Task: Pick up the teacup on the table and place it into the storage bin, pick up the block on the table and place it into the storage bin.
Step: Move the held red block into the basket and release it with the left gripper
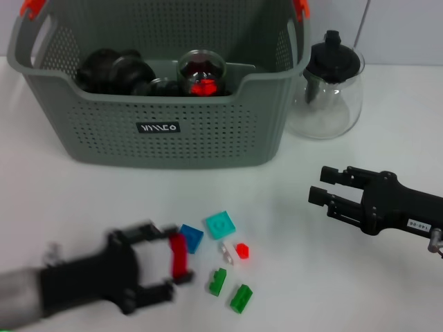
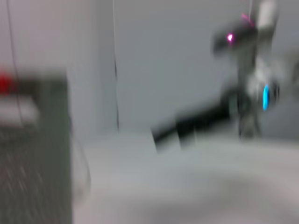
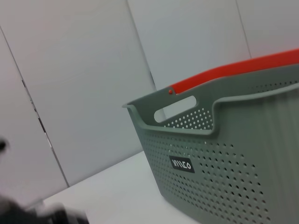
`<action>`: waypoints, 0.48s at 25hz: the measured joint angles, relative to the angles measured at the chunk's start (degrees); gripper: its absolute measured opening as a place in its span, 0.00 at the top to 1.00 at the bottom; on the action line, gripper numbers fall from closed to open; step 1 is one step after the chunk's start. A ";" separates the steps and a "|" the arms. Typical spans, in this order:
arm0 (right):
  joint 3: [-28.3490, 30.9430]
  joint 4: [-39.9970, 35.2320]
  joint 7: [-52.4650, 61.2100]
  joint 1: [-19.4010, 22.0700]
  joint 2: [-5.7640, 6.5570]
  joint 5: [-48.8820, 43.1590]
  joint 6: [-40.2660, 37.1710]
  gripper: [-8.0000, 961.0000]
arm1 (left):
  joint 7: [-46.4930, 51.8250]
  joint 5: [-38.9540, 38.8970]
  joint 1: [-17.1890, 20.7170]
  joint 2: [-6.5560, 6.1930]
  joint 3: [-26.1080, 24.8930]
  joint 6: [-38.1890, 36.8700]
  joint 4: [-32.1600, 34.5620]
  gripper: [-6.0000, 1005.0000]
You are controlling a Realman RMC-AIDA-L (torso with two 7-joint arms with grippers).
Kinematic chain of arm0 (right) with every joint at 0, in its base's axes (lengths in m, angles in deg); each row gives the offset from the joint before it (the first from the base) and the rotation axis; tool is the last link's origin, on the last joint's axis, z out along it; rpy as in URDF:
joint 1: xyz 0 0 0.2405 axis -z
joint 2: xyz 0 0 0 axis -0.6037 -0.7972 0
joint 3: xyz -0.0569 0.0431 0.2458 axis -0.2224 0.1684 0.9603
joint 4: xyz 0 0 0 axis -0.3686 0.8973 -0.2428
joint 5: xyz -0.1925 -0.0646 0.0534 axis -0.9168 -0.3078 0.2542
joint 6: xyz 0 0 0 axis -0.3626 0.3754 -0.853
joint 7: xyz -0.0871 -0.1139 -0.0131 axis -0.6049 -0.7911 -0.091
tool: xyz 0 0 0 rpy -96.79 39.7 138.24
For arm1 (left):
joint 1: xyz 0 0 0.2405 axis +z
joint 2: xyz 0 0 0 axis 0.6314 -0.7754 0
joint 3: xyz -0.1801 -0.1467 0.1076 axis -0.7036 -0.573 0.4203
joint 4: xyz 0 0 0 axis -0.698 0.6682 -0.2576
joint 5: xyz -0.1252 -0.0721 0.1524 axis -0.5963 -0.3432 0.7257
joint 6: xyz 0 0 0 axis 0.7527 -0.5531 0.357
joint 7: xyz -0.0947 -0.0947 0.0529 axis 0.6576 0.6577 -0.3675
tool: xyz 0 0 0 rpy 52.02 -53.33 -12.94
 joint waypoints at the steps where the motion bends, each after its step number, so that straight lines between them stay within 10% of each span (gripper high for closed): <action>1: 0.00 0.00 0.02 0.00 0.02 0.00 0.01 0.42 | 1.94 -0.04 0.08 -0.72 -3.12 -5.32 1.77 0.31; 7: -0.11 0.00 0.04 -0.12 -0.15 0.00 1.22 0.42 | 12.34 -4.82 -4.18 -3.50 -19.89 -20.84 6.96 0.30; 12: -0.12 0.00 0.04 -0.15 -0.17 -0.01 1.56 0.42 | 29.25 -11.81 -11.20 -5.29 -21.32 -17.30 13.16 0.30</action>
